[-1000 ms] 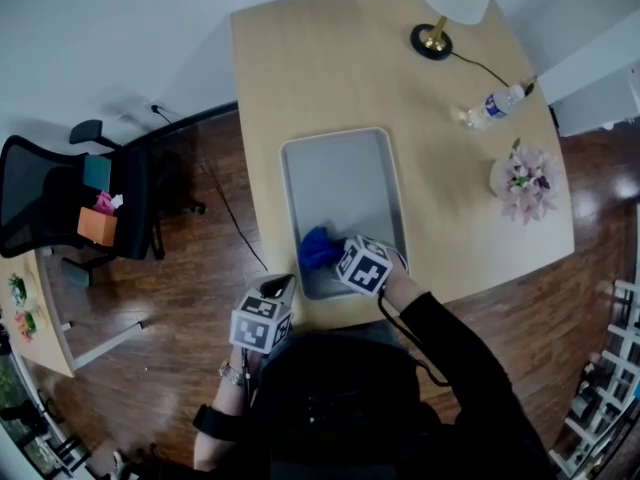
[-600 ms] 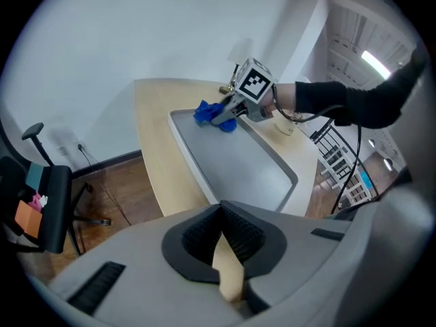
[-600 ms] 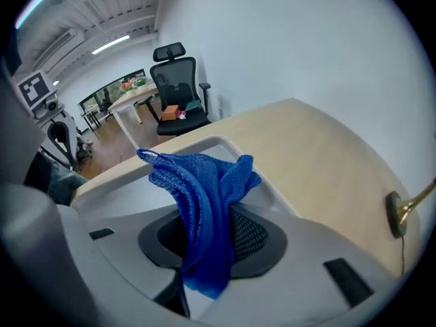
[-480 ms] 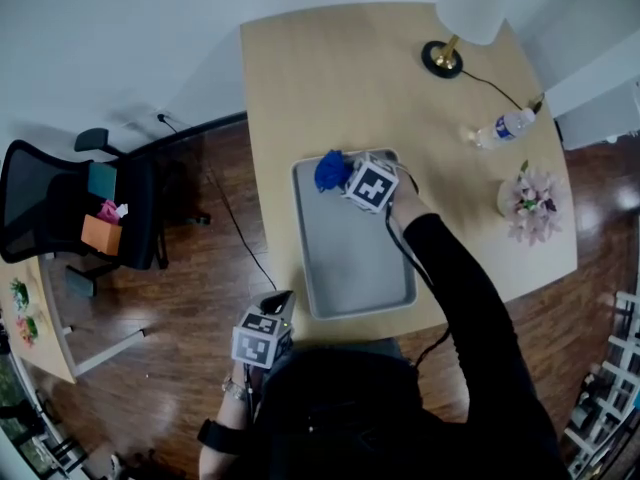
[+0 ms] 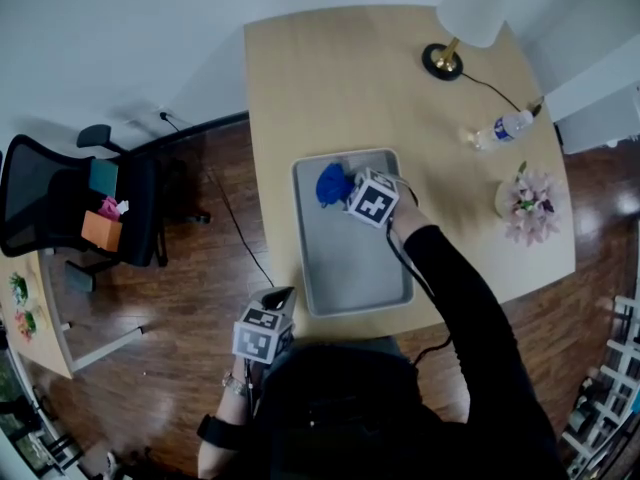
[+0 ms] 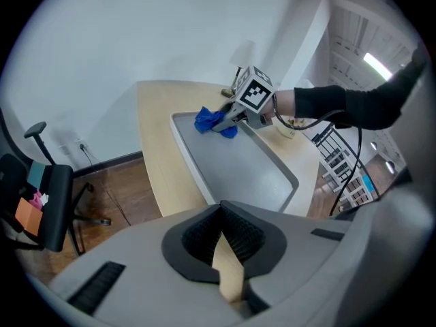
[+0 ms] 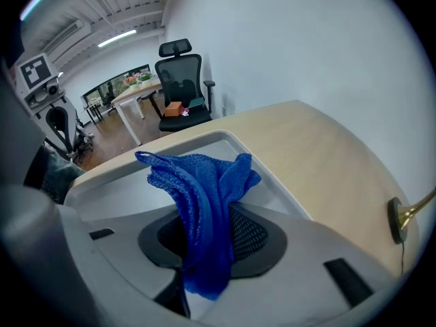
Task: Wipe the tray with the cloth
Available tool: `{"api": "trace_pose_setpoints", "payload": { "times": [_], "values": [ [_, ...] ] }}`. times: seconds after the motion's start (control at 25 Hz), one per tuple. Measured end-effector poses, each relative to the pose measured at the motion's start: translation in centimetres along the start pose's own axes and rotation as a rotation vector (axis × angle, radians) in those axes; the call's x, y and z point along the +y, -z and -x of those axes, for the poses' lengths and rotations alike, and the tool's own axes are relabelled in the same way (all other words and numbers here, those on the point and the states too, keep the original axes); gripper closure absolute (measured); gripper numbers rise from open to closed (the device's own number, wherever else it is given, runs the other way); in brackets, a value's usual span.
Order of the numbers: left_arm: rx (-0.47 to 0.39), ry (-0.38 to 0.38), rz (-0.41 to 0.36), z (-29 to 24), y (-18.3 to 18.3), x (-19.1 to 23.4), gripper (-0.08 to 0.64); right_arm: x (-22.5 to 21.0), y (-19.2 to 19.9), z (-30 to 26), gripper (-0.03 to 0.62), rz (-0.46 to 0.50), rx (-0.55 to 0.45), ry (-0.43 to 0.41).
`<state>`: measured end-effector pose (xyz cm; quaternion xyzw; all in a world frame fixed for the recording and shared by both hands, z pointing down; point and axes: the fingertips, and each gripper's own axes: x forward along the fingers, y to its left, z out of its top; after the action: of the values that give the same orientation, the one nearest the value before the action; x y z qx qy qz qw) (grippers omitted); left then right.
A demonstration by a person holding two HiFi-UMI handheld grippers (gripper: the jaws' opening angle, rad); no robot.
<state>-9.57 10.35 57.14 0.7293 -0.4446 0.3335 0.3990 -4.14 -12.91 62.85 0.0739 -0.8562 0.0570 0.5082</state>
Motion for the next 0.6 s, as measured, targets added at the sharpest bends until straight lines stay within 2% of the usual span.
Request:
{"api": "trace_pose_setpoints", "payload": {
  "times": [0.24, 0.44, 0.6],
  "values": [
    [-0.016, 0.004, -0.015, 0.2, -0.4, -1.2, 0.557, 6.6, 3.2, 1.3, 0.460, 0.036, -0.017, -0.069],
    [-0.005, 0.019, -0.029, -0.3, 0.6, -2.9, 0.557, 14.8, 6.2, 3.4, 0.460, 0.096, -0.012, -0.146],
    [0.006, 0.035, -0.047, -0.7, 1.2, -4.4, 0.557, 19.8, 8.5, 4.7, 0.460, 0.087, -0.017, -0.183]
  ]
}}
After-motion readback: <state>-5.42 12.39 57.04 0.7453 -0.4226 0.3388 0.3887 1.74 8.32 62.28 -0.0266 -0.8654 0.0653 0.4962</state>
